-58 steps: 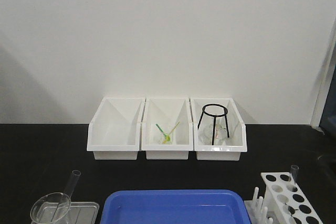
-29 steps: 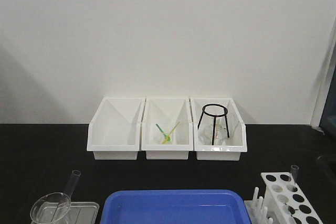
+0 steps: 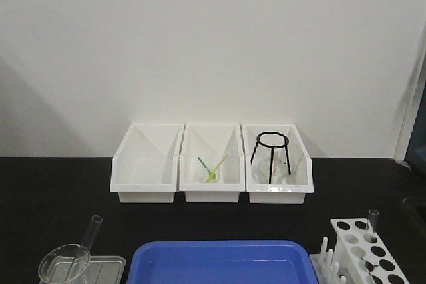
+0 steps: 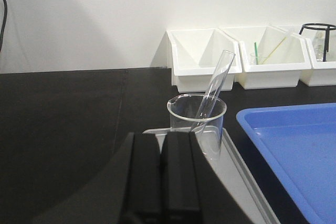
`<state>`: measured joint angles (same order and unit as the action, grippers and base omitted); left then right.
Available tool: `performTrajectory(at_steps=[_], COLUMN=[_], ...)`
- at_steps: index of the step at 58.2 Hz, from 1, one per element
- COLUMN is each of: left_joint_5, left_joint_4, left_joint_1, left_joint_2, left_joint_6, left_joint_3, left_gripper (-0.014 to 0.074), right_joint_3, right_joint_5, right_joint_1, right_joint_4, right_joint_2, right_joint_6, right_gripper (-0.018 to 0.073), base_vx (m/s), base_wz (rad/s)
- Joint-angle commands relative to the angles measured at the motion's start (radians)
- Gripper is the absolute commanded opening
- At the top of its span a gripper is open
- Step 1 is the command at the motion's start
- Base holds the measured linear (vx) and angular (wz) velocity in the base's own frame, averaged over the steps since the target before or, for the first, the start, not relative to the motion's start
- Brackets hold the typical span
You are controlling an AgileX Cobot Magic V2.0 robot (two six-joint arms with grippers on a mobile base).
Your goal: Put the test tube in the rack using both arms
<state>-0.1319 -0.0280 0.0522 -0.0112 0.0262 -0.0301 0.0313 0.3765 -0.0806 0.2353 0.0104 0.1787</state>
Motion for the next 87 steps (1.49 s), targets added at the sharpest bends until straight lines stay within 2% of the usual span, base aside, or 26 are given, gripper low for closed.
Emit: performTrajectory(at_steps=[1,14,19,34,49,56,64,72,78,87], left_joint_5=[0.084,0.084,0.084,0.084,0.092,0.141,0.230,0.239,0.247,0.278], left_joint_4=[-0.002,-0.002,-0.002,-0.002,-0.002,-0.001,-0.002,-0.002,-0.002,-0.002], left_joint_1=[0.007,0.007,0.007,0.007,0.007,0.007,0.007,0.007,0.007,0.007], left_joint_2=[-0.014,-0.014,-0.014,-0.014,-0.014,-0.014,-0.014,-0.014,-0.014,-0.014], left_joint_6=[0.002,0.002,0.002,0.002,0.002,0.001,0.002,0.002,0.002,0.004], left_joint_3=[0.027,0.027,0.027,0.027,0.027,0.027,0.028,0.028,0.028,0.028], left_gripper=[-0.0006,-0.0006,-0.0006,-0.0006,-0.0006,-0.0006,-0.0006,-0.0006,-0.0006,-0.0006], right_joint_3=[0.015,0.014,0.014,0.014,0.013,0.014,0.014,0.014,0.014,0.014], right_joint_5=[-0.090,-0.130,-0.209,-0.509,-0.642,-0.737,-0.733,-0.648,-0.625,-0.677], right_joint_1=[0.001,0.001,0.001,0.001,0.001,0.001,0.001,0.001,0.001,0.001], right_joint_4=[0.056,0.290,0.328,0.329,0.327,0.302,0.285,0.285,0.285,0.290], right_joint_2=[0.009,0.009,0.009,0.009,0.009,0.009,0.009,0.009,0.009,0.009], right_joint_6=[-0.007,-0.007,-0.007,-0.007,0.000,0.077,0.253,0.392,0.402,0.400], right_gripper=[-0.0008,-0.0008,-0.0008,-0.0008,-0.0008,-0.0008,-0.0008,-0.0008,-0.0008,-0.0008], base_vx=[0.00,0.00,0.00,0.00,0.00,0.00,0.00,0.00,0.00,0.00], base_wz=[0.00,0.00,0.00,0.00,0.00,0.00,0.00,0.00,0.00,0.00])
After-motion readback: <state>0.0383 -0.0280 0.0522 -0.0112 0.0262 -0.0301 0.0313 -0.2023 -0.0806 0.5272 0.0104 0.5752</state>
